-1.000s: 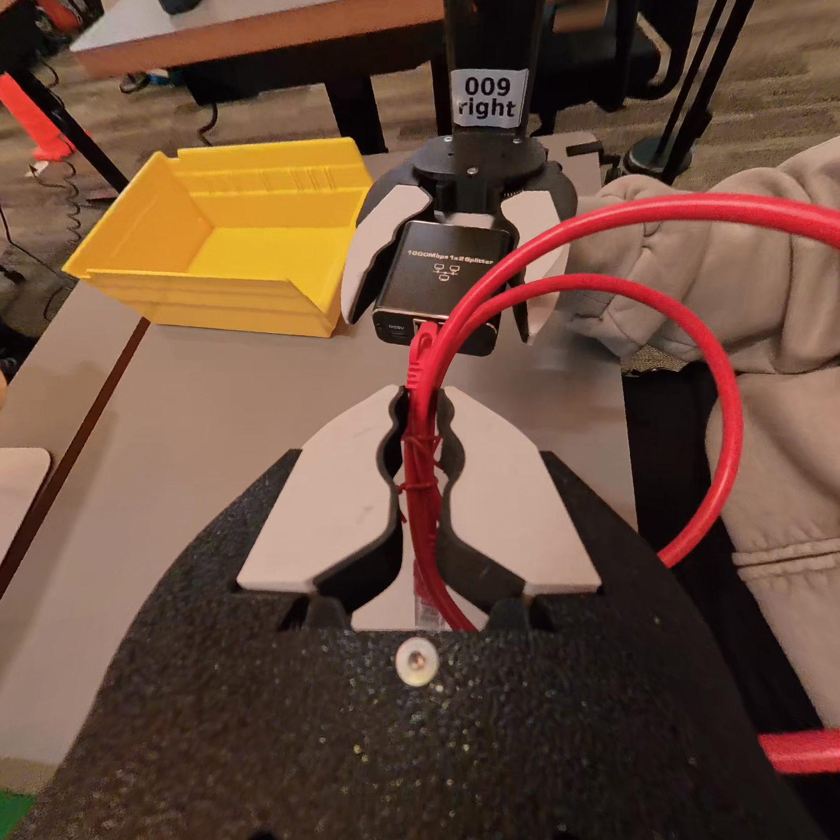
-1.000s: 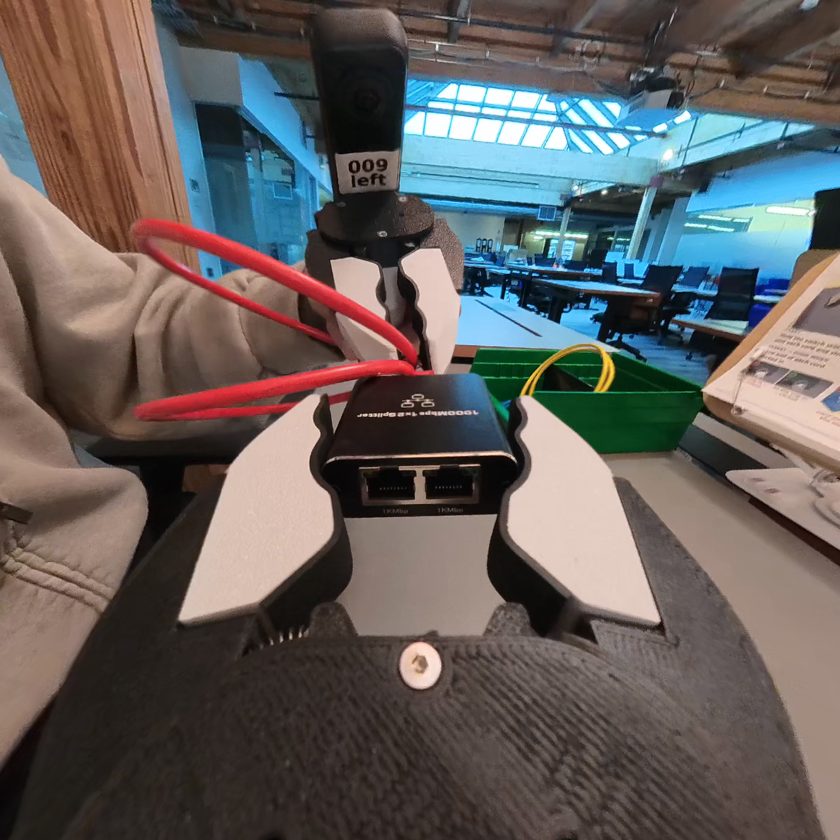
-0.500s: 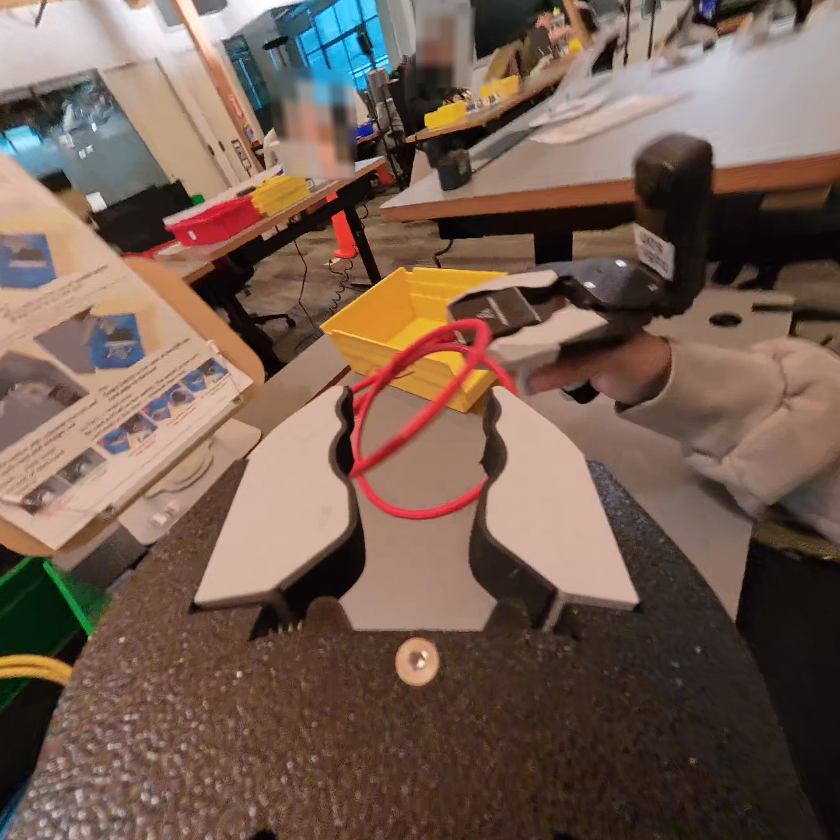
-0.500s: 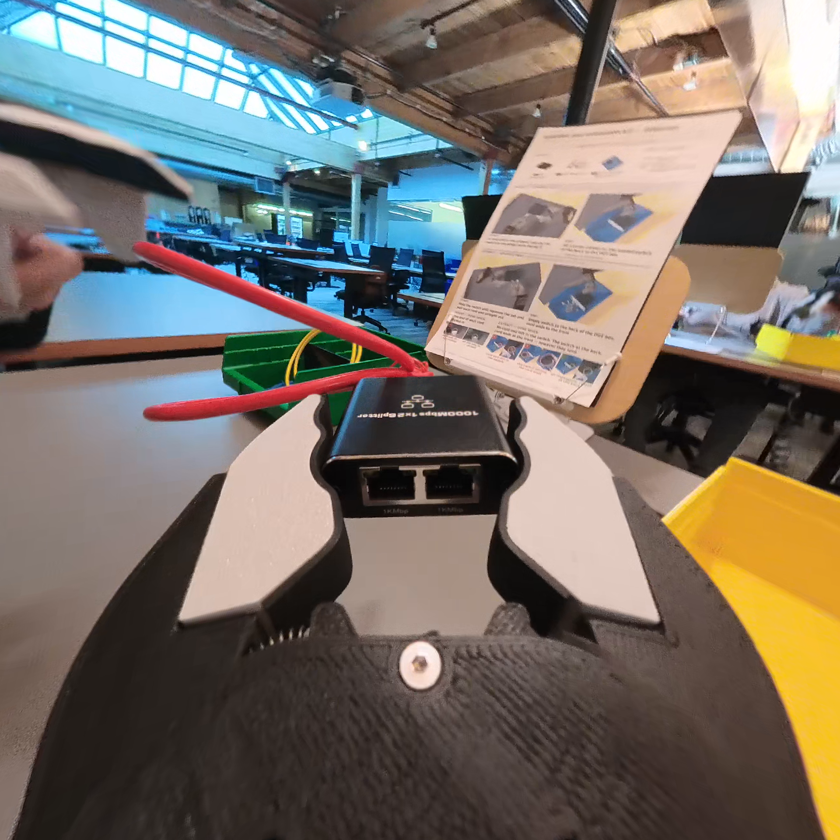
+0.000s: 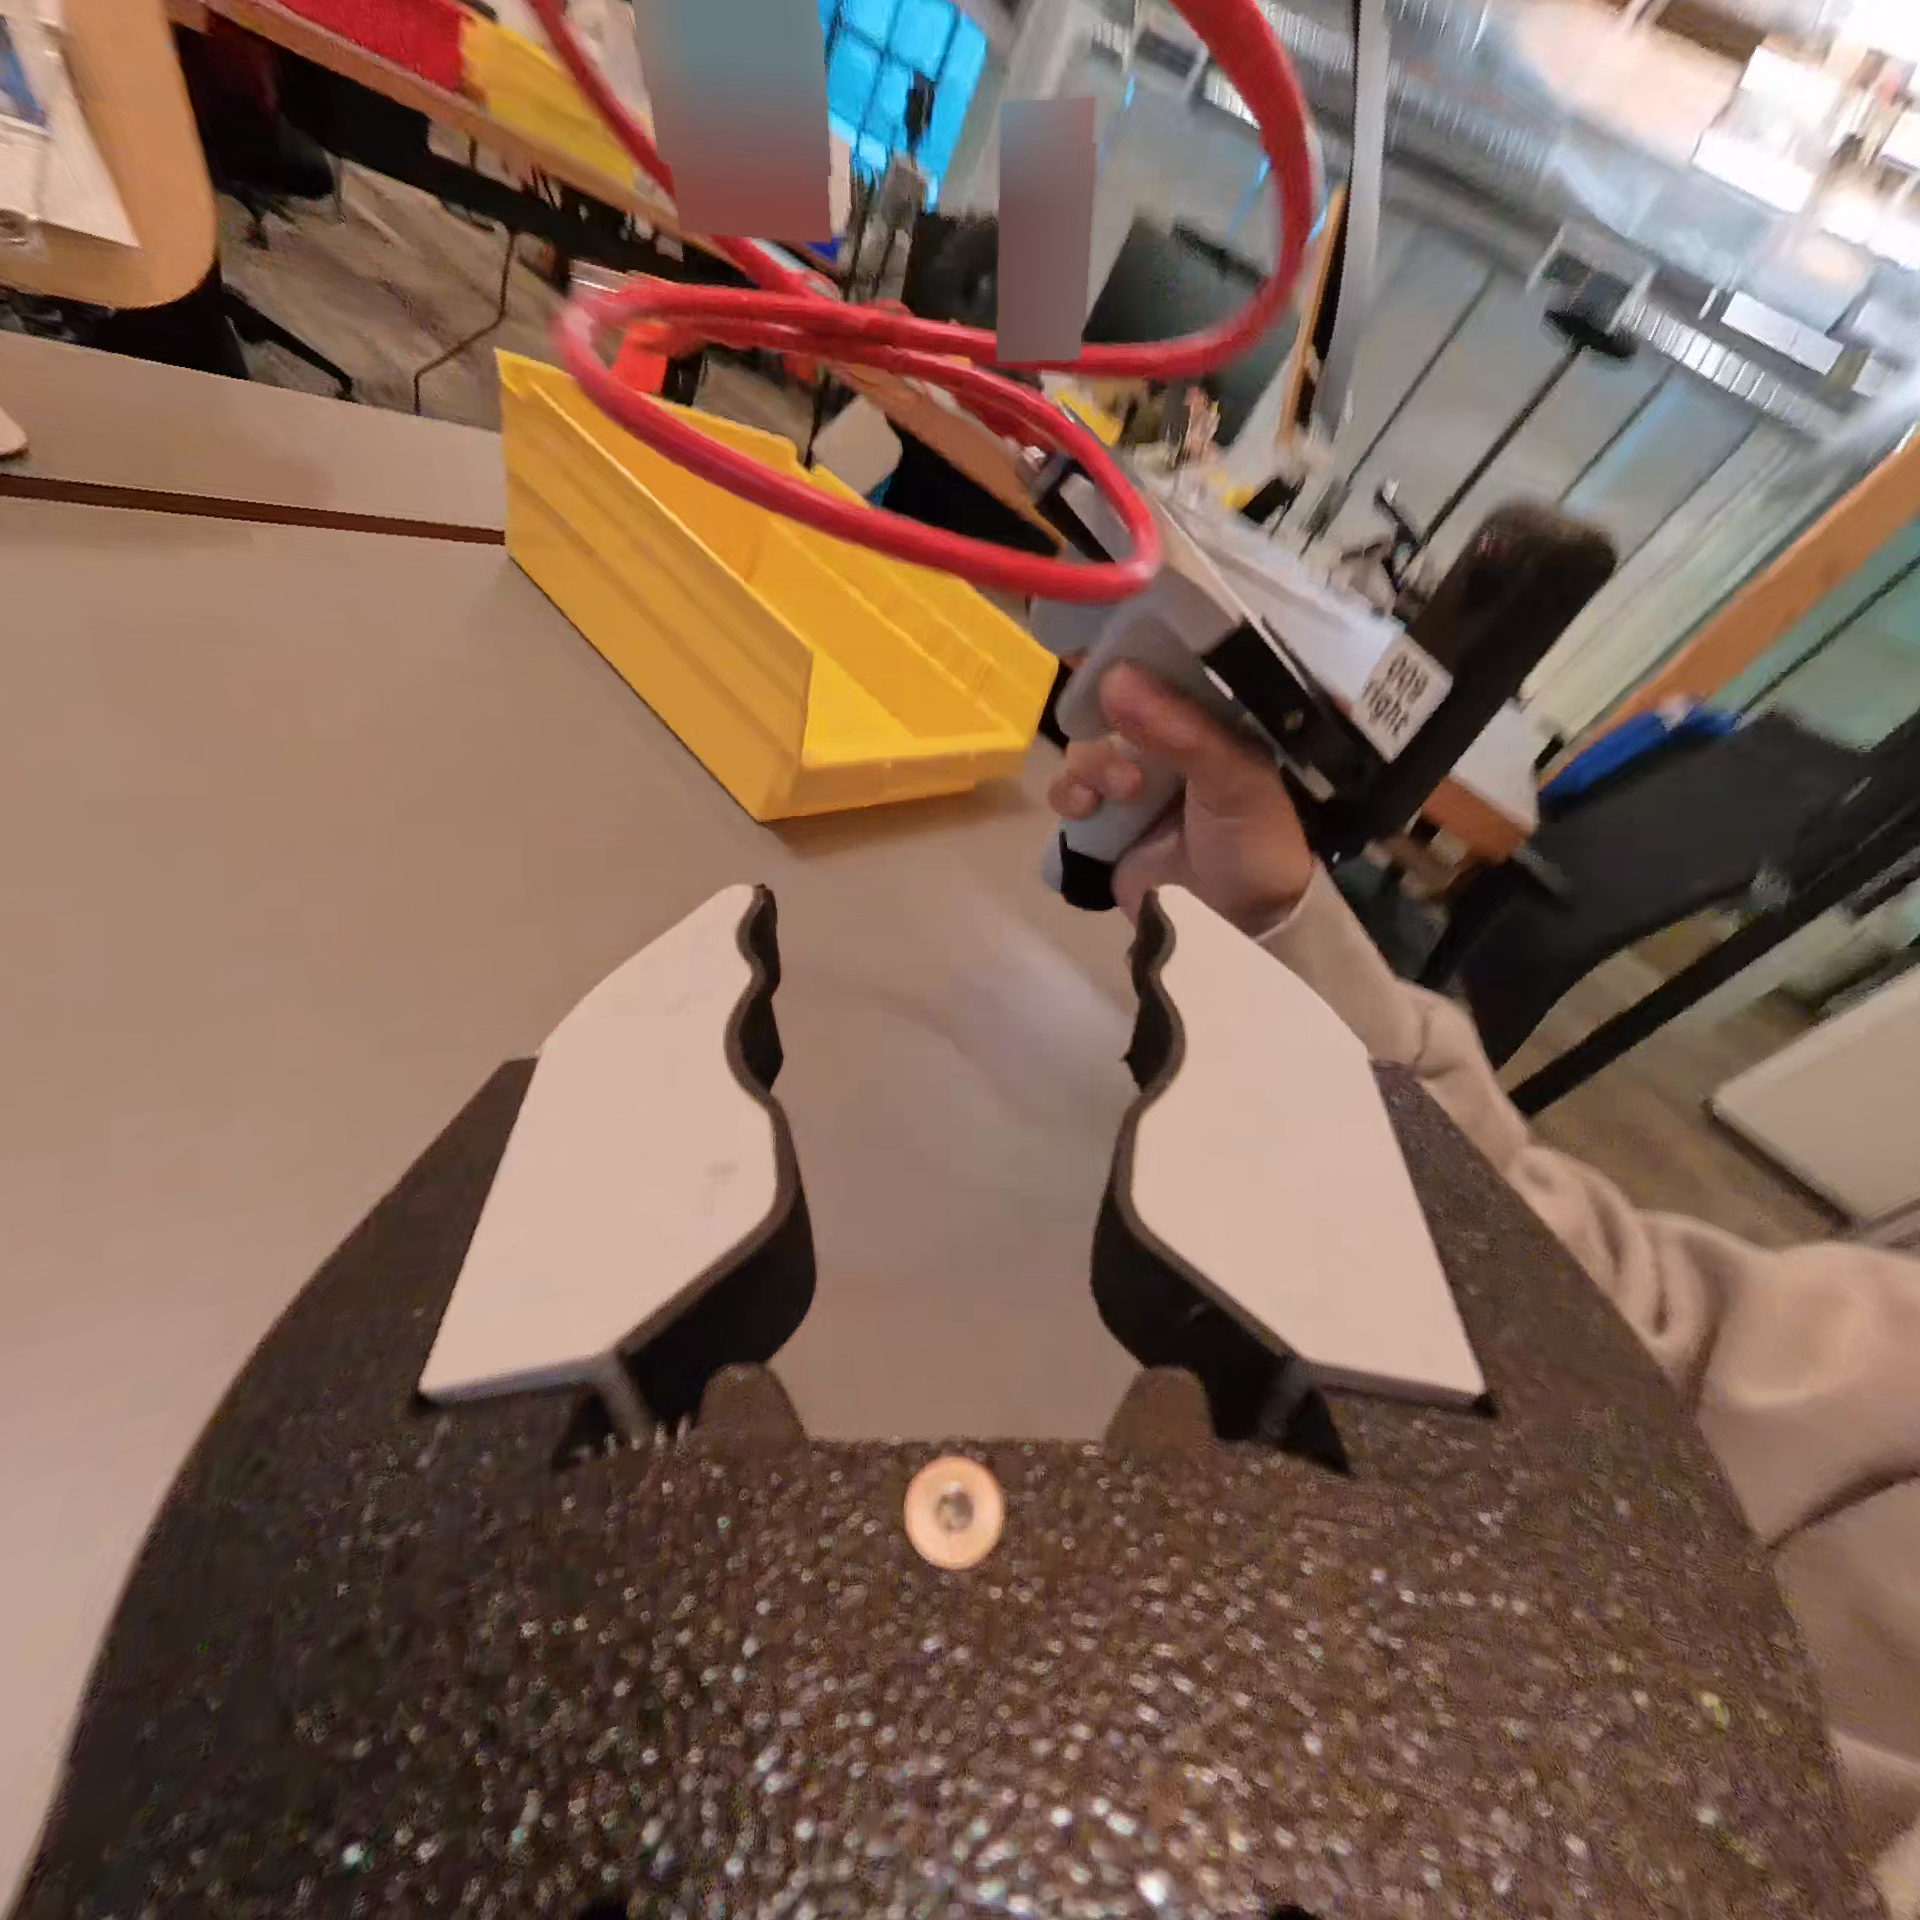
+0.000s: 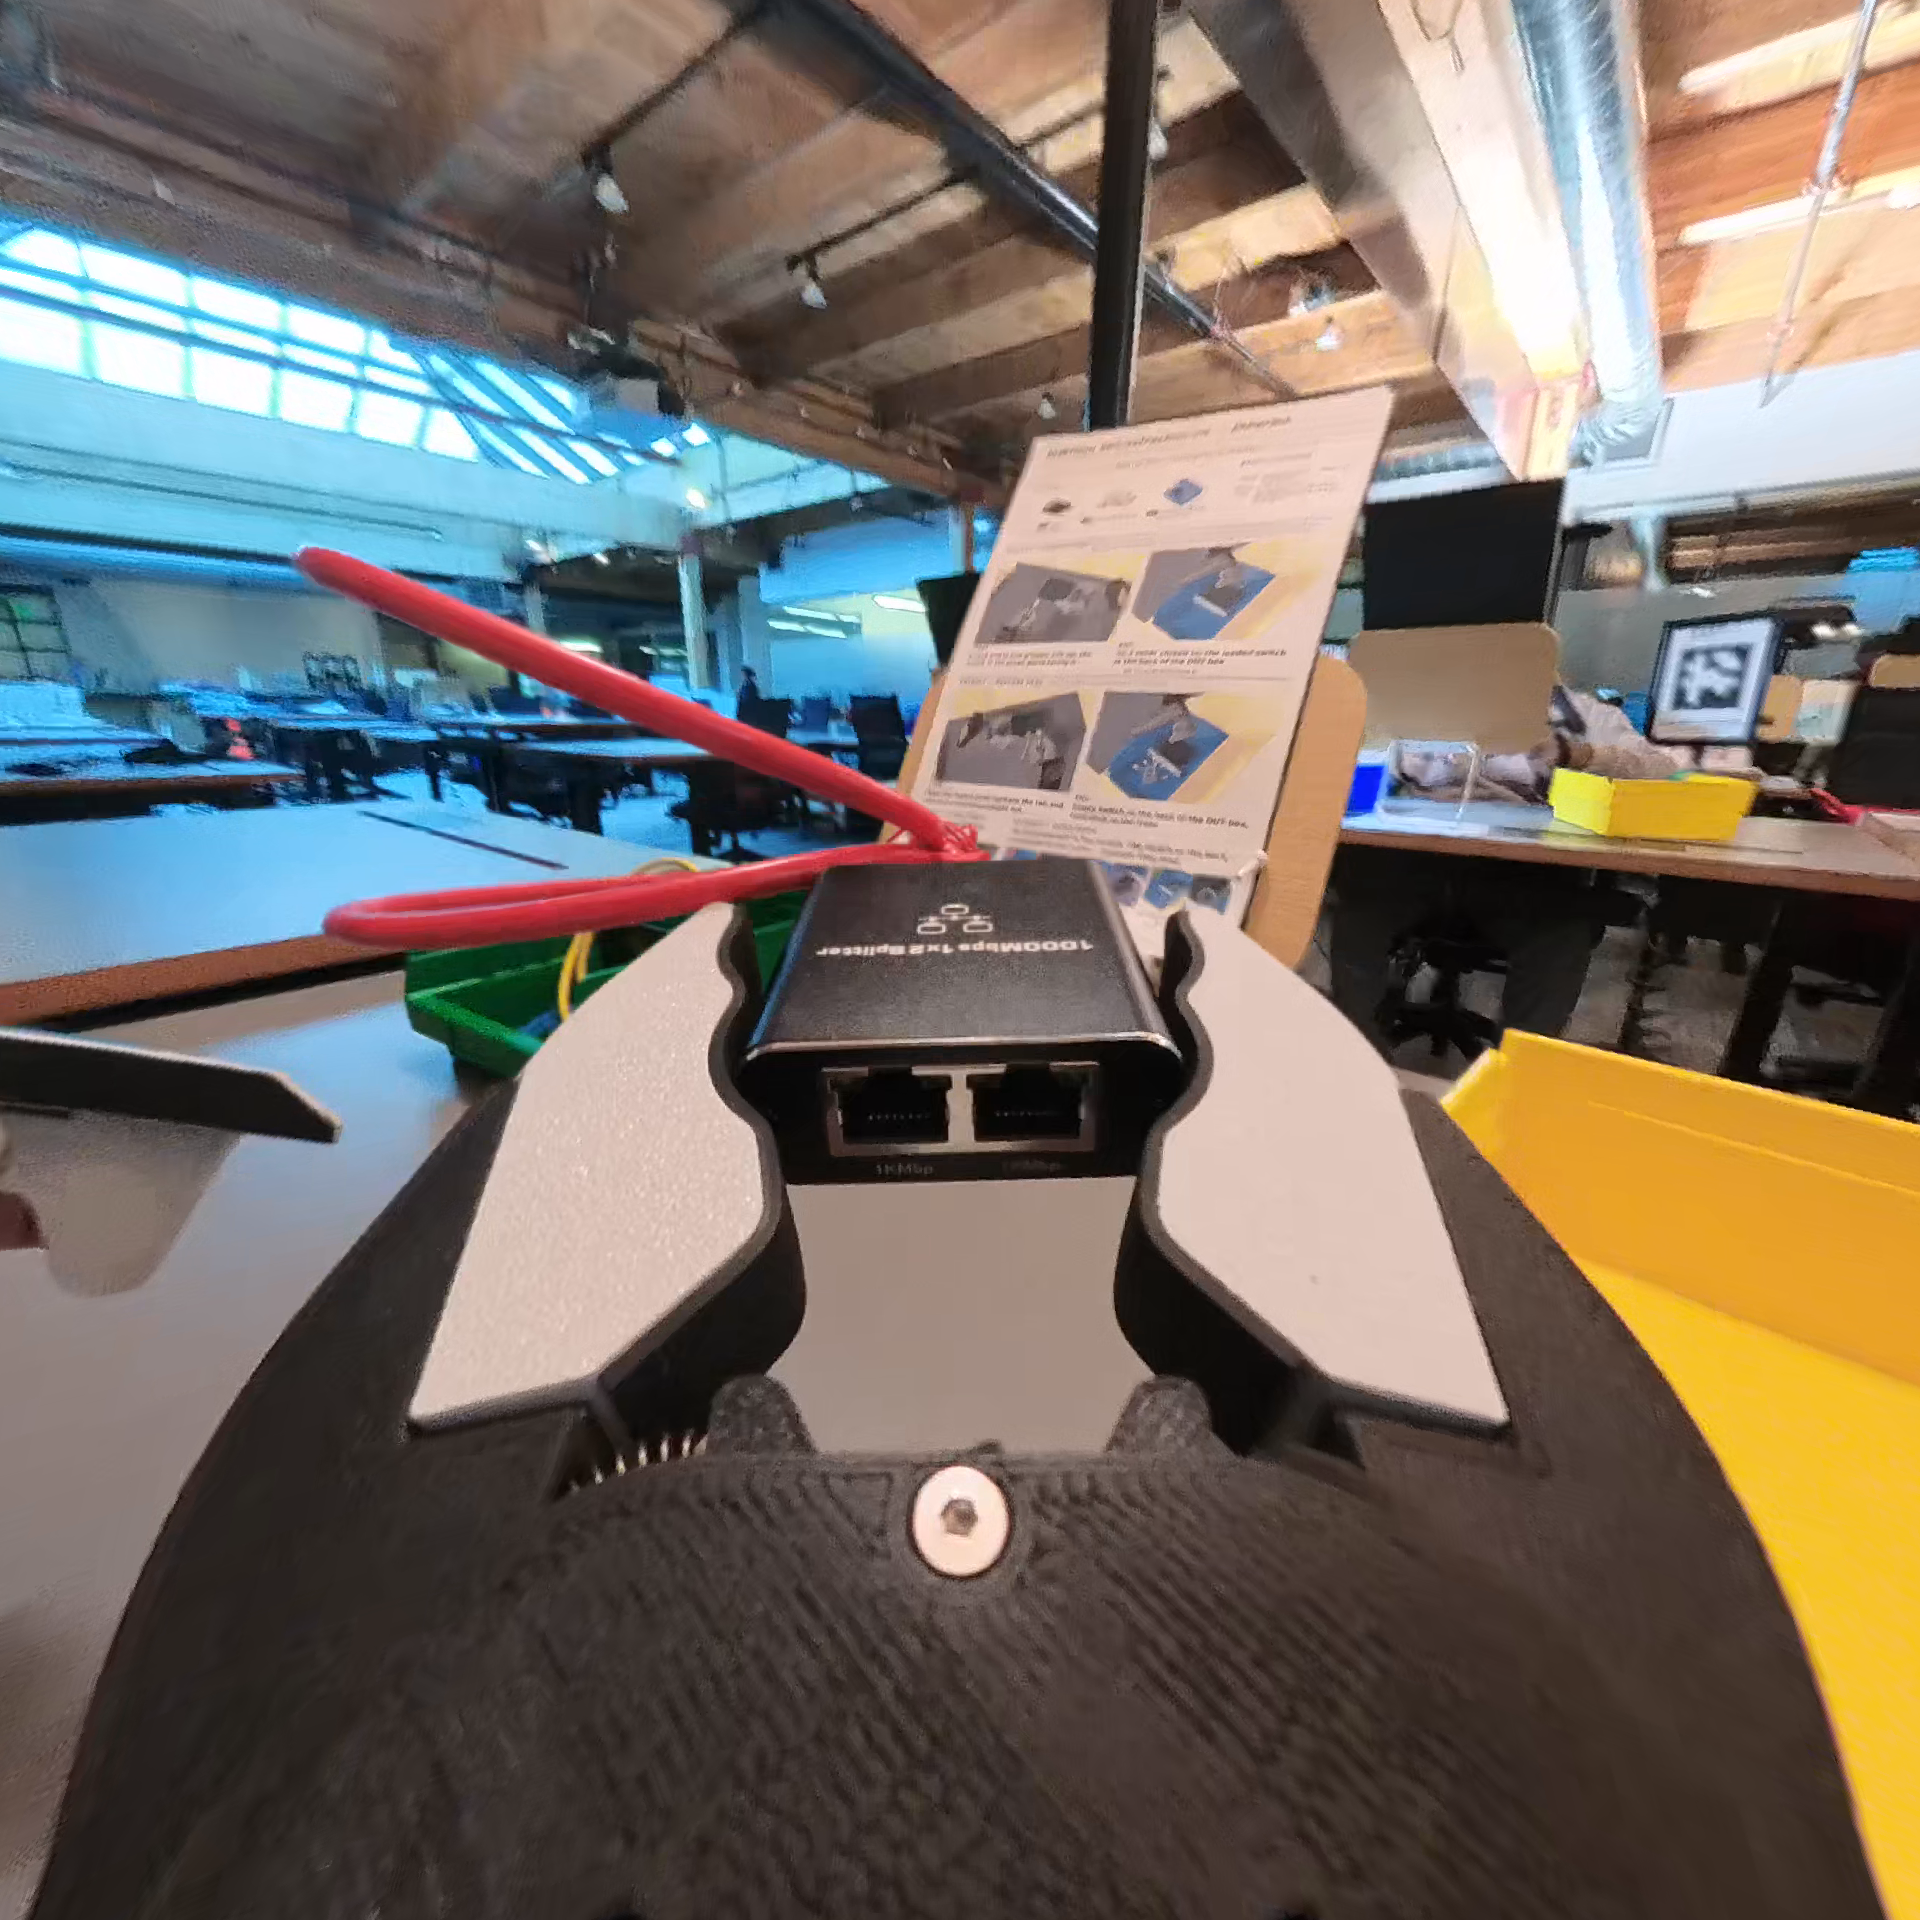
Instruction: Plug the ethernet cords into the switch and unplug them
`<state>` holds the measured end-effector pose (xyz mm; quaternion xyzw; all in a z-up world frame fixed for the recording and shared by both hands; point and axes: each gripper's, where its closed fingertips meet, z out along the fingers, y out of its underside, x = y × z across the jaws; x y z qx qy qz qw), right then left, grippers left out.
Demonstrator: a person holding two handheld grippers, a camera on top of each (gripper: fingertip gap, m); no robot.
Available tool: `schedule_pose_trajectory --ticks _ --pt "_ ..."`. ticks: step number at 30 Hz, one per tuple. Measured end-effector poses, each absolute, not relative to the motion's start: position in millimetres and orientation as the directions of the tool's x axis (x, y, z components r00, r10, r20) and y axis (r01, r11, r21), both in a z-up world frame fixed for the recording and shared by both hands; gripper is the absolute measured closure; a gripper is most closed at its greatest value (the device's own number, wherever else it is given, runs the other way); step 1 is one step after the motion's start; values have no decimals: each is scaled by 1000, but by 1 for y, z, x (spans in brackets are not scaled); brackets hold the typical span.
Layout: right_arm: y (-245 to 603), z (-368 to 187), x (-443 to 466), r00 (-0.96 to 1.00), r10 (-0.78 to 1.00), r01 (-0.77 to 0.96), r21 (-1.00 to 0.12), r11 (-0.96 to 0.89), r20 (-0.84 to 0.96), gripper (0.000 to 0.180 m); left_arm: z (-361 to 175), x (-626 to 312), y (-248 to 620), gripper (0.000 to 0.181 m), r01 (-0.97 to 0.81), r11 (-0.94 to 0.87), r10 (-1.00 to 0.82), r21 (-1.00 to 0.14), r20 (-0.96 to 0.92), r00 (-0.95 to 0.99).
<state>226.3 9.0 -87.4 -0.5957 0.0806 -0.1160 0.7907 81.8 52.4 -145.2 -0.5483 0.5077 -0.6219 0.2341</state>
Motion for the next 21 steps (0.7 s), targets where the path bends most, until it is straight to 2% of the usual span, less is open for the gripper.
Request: schedule_pose_trajectory --ticks 2,4,7,10,12,15,19,21 --pt "5 -81 217 976 -209 127 -943 308 63 105 -147 80 58 115 -279 -483 -771 -830 554 -315" --pt "4 -71 197 983 -116 174 -913 370 140 105 -148 84 50 108 -387 -602 -591 -698 716 -371" --pt "16 -68 171 977 -49 211 -896 390 209 104 -134 98 43 102 -439 -711 -366 -549 822 -436" --pt "33 -78 153 965 -8 250 -905 345 263 104 -117 111 29 89 -465 -693 -315 -551 811 -493" --pt "42 -83 144 957 7 270 -905 330 288 104 -107 118 24 89 -466 -673 -321 -574 795 -515" --pt "53 -90 129 937 38 323 -901 291 348 104 -102 131 28 110 -462 -662 -364 -590 793 -489" --pt "60 -97 121 922 58 357 -898 258 383 105 -97 131 24 144 -549 -643 -253 -534 825 -505" --pt "61 -101 122 913 63 378 -896 234 402 104 -101 130 23 160 -564 -618 -275 -548 822 -498"
